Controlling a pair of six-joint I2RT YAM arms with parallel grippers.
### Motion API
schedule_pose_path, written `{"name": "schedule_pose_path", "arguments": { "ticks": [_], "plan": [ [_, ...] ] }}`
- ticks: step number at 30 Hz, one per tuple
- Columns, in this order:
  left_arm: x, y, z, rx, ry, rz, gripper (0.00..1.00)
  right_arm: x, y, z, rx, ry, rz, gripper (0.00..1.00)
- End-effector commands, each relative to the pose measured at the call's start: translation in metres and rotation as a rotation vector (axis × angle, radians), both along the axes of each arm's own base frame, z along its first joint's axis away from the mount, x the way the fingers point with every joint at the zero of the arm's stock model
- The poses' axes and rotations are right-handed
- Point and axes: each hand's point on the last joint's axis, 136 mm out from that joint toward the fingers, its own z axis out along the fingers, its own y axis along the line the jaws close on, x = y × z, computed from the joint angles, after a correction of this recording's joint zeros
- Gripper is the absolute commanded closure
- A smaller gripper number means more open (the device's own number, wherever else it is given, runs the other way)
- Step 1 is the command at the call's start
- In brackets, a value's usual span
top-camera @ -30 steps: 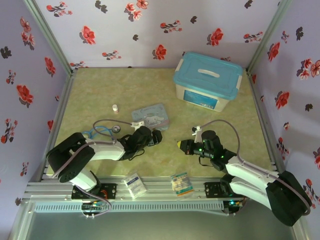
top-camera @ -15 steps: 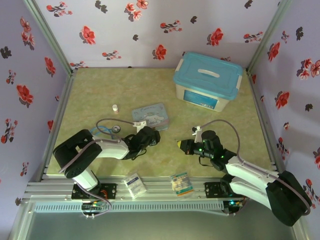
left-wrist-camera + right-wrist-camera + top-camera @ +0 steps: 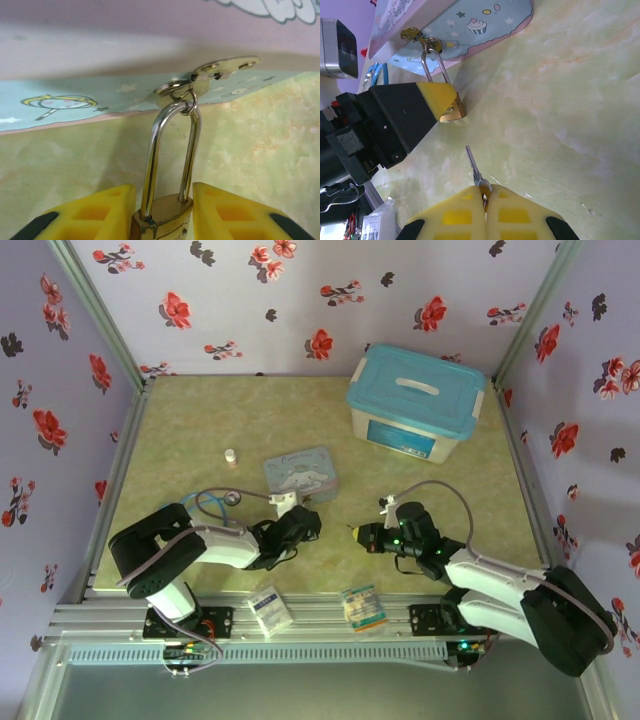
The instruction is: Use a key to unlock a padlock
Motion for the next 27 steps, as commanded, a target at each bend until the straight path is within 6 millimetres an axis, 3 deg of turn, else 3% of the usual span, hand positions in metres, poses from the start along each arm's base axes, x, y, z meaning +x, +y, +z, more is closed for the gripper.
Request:
{"name": "schedule_pose_path", "arguments": {
  "ticks": [1, 4, 14, 20, 27],
  "plan": [
    [-0.012, 0.008, -0.017, 0.041, 0.042, -0.002, 0.72, 0.009, 0.012, 0.015, 0.031, -0.043, -0.002, 1.00],
    [-0.011, 0.006, -0.015, 0.021, 0.037, 0.000, 0.77, 0.010, 0.019, 0.012, 0.040, -0.009, -0.012, 1.00],
    [-0.009, 0.004, -0.018, -0.024, 0.033, 0.025, 0.75, 0.023, 0.034, -0.010, 0.073, 0.114, -0.095, 1.00],
    [-0.009, 0.000, -0.016, -0.050, 0.031, 0.023, 0.86, 0.017, 0.040, -0.012, 0.072, 0.131, -0.070, 1.00],
    [-0.005, 0.000, 0.001, -0.153, 0.021, 0.059, 0.97, 0.014, 0.047, -0.011, 0.131, 0.241, -0.102, 1.00]
  ]
}}
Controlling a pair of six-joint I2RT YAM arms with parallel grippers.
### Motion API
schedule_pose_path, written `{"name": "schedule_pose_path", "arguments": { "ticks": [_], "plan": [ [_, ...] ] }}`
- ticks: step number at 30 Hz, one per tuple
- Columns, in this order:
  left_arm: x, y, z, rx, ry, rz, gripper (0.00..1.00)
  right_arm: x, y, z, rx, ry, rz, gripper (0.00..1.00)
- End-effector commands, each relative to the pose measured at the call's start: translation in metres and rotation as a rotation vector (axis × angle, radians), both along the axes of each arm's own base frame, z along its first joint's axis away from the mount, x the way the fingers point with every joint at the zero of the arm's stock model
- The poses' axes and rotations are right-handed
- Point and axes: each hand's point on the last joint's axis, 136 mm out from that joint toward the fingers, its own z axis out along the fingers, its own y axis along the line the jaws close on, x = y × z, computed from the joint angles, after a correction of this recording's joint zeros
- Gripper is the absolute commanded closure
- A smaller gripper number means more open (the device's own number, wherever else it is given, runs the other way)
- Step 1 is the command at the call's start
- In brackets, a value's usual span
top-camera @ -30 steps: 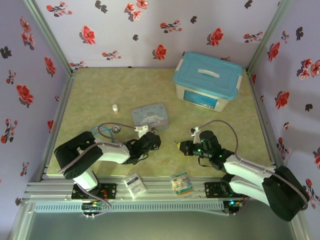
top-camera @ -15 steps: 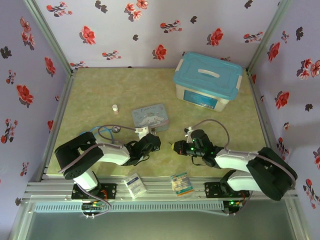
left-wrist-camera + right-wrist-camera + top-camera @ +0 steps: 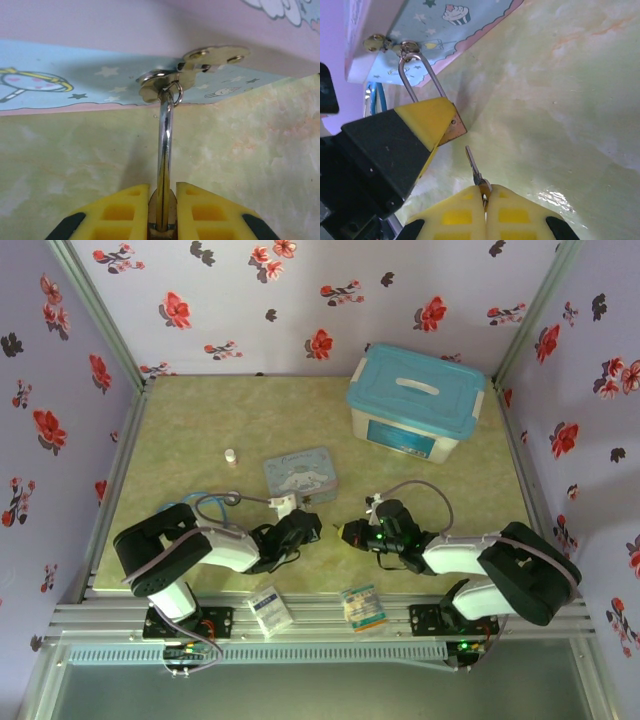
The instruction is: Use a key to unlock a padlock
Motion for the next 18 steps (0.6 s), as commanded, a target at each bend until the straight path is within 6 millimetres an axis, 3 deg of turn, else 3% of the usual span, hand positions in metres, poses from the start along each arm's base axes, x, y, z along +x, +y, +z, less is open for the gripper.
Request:
{"name": "schedule_pose_path", "arguments": {
  "ticks": [1, 8, 18],
  "plan": [
    [-0.002, 0.007, 0.001, -0.078, 0.022, 0.049, 1.00, 0.003, 0.014, 0.010, 0.077, 0.072, -0.025, 1.00],
    [0.001, 0.008, 0.013, -0.318, 0.010, 0.130, 1.00, 0.004, 0.023, 0.013, 0.195, 0.130, -0.057, 1.00],
    [0.006, 0.006, 0.028, -0.463, -0.001, 0.173, 1.00, 0.002, 0.033, 0.006, 0.281, 0.179, -0.044, 1.00]
  ]
}}
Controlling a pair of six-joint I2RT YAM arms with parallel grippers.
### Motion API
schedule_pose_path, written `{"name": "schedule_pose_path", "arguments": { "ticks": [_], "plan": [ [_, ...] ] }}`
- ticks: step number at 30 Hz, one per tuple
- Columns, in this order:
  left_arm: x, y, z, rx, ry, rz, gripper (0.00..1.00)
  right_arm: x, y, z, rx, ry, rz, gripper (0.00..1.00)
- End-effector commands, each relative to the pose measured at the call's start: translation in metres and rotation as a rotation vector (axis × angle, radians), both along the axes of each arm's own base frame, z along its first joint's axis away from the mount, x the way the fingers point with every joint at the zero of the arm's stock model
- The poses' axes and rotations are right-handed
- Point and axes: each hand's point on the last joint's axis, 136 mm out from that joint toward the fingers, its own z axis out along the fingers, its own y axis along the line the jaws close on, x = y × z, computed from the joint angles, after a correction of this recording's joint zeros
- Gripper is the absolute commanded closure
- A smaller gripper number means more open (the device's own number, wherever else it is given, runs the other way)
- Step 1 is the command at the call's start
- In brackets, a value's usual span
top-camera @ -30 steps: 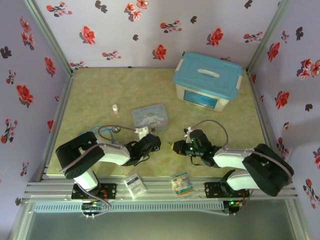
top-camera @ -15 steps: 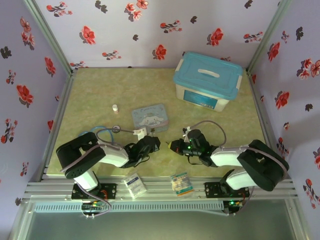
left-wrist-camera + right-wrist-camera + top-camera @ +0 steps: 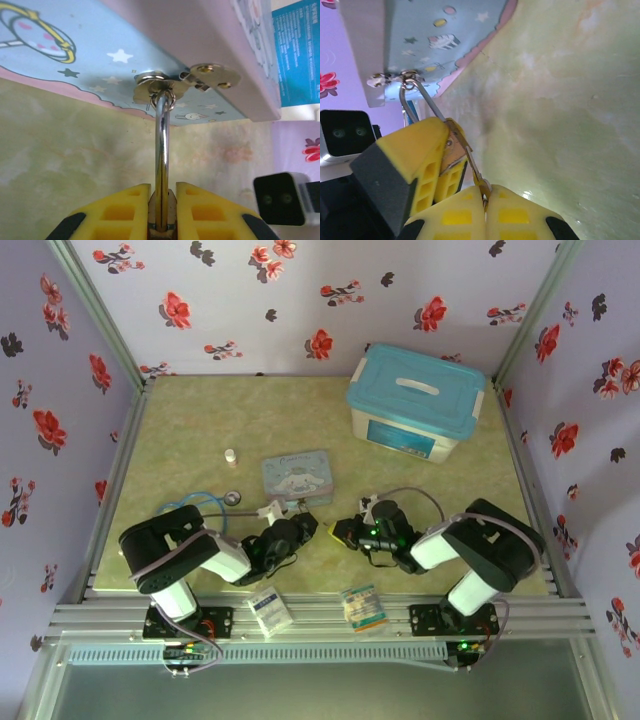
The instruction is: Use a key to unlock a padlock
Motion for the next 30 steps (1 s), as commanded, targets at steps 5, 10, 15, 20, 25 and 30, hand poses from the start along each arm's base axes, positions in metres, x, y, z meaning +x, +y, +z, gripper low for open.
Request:
{"name": "schedule_pose_path", "arguments": {
  "ticks": [5, 10, 15, 20, 25, 30],
  "plan": [
    [0.009, 0.002, 0.008, -0.142, -0.015, 0.076, 1.00, -0.001, 0.014, 0.011, 0.135, 0.008, 0.006, 1.00],
    [0.011, 0.005, 0.005, -0.148, -0.018, 0.107, 1.00, -0.003, 0.018, 0.004, 0.188, 0.036, 0.004, 1.00],
    [0.010, 0.008, 0.007, -0.139, -0.026, 0.122, 1.00, -0.008, 0.016, 0.001, 0.172, 0.026, 0.009, 1.00],
    [0.011, 0.006, 0.007, -0.144, -0.031, 0.128, 1.00, -0.006, 0.018, 0.002, 0.178, 0.027, 0.006, 1.00],
    [0.009, 0.009, 0.002, -0.138, -0.022, 0.132, 1.00, -0.003, 0.019, 0.012, 0.194, -0.008, 0.007, 1.00],
    [0.008, 0.006, 0.004, -0.142, -0.025, 0.124, 1.00, -0.003, 0.022, 0.009, 0.193, 0.005, 0.011, 1.00]
  ]
}}
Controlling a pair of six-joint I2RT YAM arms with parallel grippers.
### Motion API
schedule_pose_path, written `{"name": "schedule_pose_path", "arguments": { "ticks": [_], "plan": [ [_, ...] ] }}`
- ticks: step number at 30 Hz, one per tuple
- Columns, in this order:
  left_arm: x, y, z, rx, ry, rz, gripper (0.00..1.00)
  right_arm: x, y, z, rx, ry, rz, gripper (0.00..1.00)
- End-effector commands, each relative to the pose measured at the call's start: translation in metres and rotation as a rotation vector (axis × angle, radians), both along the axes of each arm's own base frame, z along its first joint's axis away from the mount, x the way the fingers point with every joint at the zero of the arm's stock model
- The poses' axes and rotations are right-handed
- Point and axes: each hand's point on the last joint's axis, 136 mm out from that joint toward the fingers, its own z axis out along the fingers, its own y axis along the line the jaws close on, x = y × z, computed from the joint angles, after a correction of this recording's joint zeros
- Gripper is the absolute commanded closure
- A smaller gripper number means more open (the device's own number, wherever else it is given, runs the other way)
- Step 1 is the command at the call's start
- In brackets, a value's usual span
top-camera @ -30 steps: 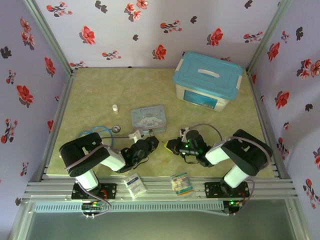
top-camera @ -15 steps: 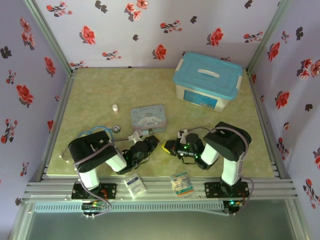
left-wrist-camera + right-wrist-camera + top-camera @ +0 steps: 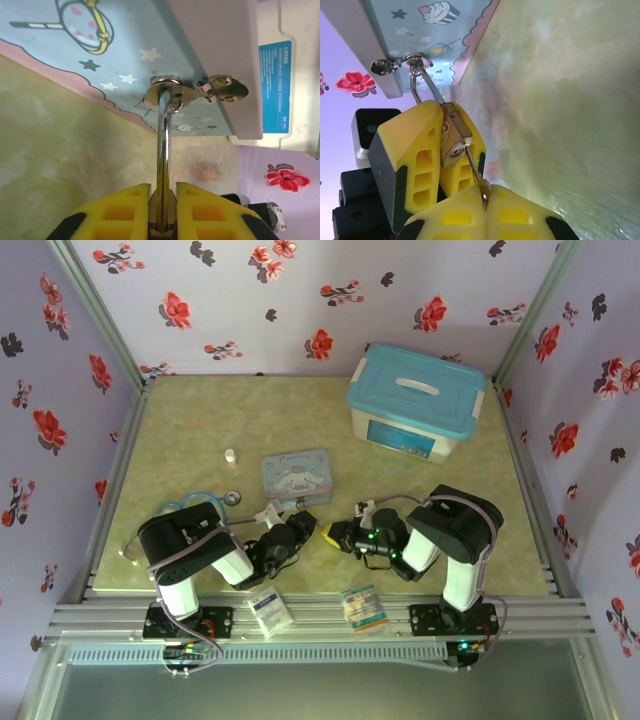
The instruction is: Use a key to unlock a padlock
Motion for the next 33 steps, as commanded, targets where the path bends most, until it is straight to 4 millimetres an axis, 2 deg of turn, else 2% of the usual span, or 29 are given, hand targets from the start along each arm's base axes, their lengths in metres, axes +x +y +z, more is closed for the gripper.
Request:
{"name": "schedule_pose_path", "arguments": {
  "ticks": [1, 7, 13, 19, 23, 27, 33],
  "plan": [
    [0.002, 0.004, 0.003, -0.009, -0.023, 0.033, 1.00, 0.002, 0.007, 0.010, 0.033, -0.031, 0.009, 1.00],
    [0.002, -0.002, 0.009, -0.019, -0.034, 0.018, 1.00, 0.006, 0.012, 0.013, 0.043, -0.039, 0.008, 1.00],
    [-0.003, -0.005, 0.005, -0.028, -0.021, 0.004, 1.00, 0.009, 0.015, 0.017, 0.052, -0.051, 0.010, 1.00],
    [-0.008, -0.013, 0.010, -0.032, -0.031, -0.018, 1.00, 0.014, 0.013, 0.010, 0.039, -0.031, -0.026, 1.00],
    [-0.010, -0.020, 0.012, -0.062, -0.030, -0.021, 1.00, 0.020, 0.020, 0.028, 0.074, -0.072, -0.053, 1.00],
    [-0.011, -0.024, 0.017, -0.079, -0.043, -0.021, 1.00, 0.026, 0.015, 0.035, 0.087, -0.063, -0.119, 1.00],
    [-0.012, -0.028, 0.019, -0.092, -0.043, -0.029, 1.00, 0.030, 0.010, 0.023, 0.096, 0.043, -0.188, 1.00]
  ]
}}
